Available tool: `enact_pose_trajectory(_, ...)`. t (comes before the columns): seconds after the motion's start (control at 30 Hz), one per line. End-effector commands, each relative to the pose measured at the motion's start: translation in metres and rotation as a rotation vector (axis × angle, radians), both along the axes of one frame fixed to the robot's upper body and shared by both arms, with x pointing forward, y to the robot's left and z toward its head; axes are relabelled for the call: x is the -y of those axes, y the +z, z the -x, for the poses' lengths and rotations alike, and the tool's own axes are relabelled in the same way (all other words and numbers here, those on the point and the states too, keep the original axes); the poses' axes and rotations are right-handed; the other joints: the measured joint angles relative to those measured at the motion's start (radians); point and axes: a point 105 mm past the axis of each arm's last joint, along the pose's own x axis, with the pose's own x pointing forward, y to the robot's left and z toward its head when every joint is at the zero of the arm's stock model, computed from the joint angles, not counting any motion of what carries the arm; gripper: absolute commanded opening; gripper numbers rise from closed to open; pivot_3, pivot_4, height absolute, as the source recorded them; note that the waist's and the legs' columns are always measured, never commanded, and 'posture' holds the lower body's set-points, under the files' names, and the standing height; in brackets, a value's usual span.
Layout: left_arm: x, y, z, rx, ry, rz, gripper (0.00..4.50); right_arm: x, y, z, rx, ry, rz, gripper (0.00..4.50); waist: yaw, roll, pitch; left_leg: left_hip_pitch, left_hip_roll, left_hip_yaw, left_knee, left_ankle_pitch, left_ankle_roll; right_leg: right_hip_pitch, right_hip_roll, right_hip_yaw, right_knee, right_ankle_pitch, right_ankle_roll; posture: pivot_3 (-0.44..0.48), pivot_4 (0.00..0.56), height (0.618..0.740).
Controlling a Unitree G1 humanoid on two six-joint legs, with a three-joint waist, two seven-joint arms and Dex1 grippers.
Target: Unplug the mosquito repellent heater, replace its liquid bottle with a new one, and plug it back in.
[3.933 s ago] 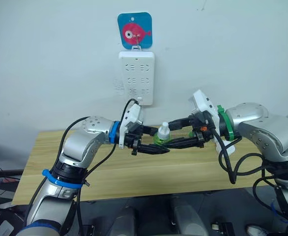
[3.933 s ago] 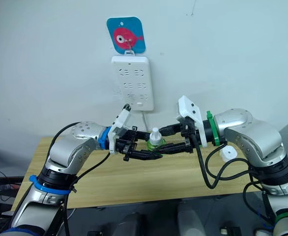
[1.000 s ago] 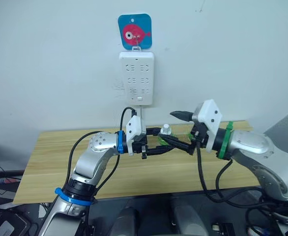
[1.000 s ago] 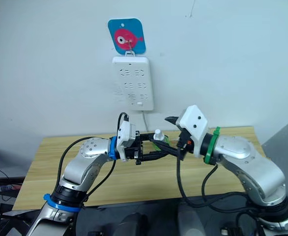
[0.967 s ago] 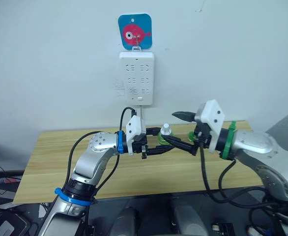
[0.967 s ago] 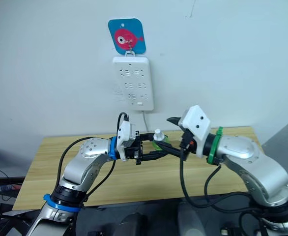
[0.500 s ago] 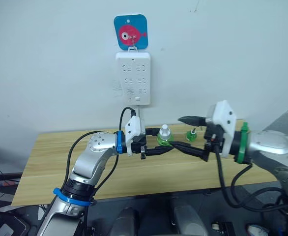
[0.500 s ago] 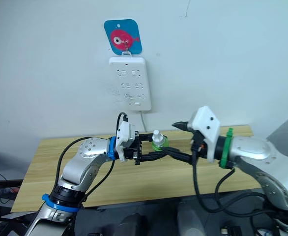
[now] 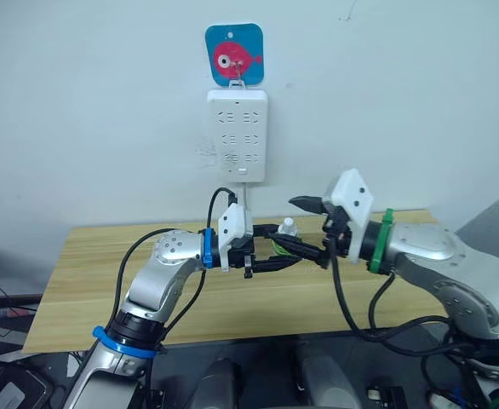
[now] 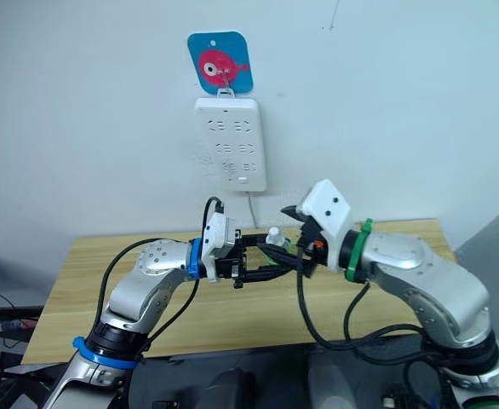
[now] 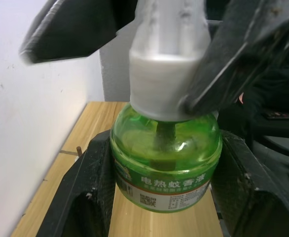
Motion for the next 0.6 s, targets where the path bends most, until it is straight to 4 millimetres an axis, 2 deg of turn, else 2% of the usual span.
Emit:
enact_pose_trajectory(0.03, 0.001, 0.010, 0.004, 0.046, -0.013, 0.020, 2.31, 0.024, 0.010, 0.009, 0.020, 0.005, 0.055, 3.94, 0.000, 0.000, 0.000, 0.000, 0.000, 0.000, 0.000, 0.000, 0.000, 0.000, 0.000, 0.000, 0.000, 0.000, 0.000, -0.206, 0.161, 0.740)
enact_pose_trajectory(0.13, 0.001, 0.009, 0.003, 0.045, -0.011, 0.018, 2.31, 0.035, 0.011, 0.018, -0.002, 0.036, 0.103, 3.94, 0.000, 0.000, 0.000, 0.001, 0.000, 0.001, 0.000, 0.000, 0.000, 0.001, 0.001, 0.000, 0.000, 0.000, 0.000, -0.209, 0.162, 0.740)
enact_pose_trajectory(0.23, 0.000, 0.009, 0.003, 0.044, -0.011, 0.016, 2.31, 0.036, 0.013, 0.023, -0.012, 0.071, 0.115, 3.94, -0.004, 0.000, 0.000, 0.002, 0.002, 0.003, 0.000, 0.000, 0.000, 0.001, 0.002, 0.000, 0.001, 0.000, 0.000, -0.210, 0.160, 0.740)
enact_pose_trajectory(0.33, 0.000, 0.009, 0.003, 0.045, -0.013, 0.013, 2.31, 0.029, 0.020, 0.023, 0.002, 0.090, 0.069, 3.94, -0.005, 0.000, 0.000, 0.003, 0.003, 0.004, 0.000, 0.000, 0.000, 0.001, 0.003, 0.000, 0.001, 0.000, 0.000, -0.210, 0.159, 0.740)
enact_pose_trajectory(0.43, 0.001, 0.009, 0.004, 0.049, -0.023, 0.008, 2.31, 0.004, 0.028, 0.022, 0.004, 0.138, -0.042, 3.94, -0.008, 0.000, 0.000, 0.003, 0.002, 0.006, 0.000, 0.000, 0.000, 0.001, 0.004, 0.002, 0.001, 0.000, 0.000, -0.215, 0.155, 0.740)
enact_pose_trajectory(0.6, 0.003, 0.009, 0.005, 0.053, -0.037, 0.004, 2.31, -0.010, 0.024, 0.012, -0.010, 0.149, -0.050, 3.94, -0.008, 0.000, 0.000, 0.003, 0.001, 0.006, 0.001, 0.001, 0.001, 0.001, 0.003, 0.002, 0.000, 0.001, 0.001, -0.215, 0.151, 0.740)
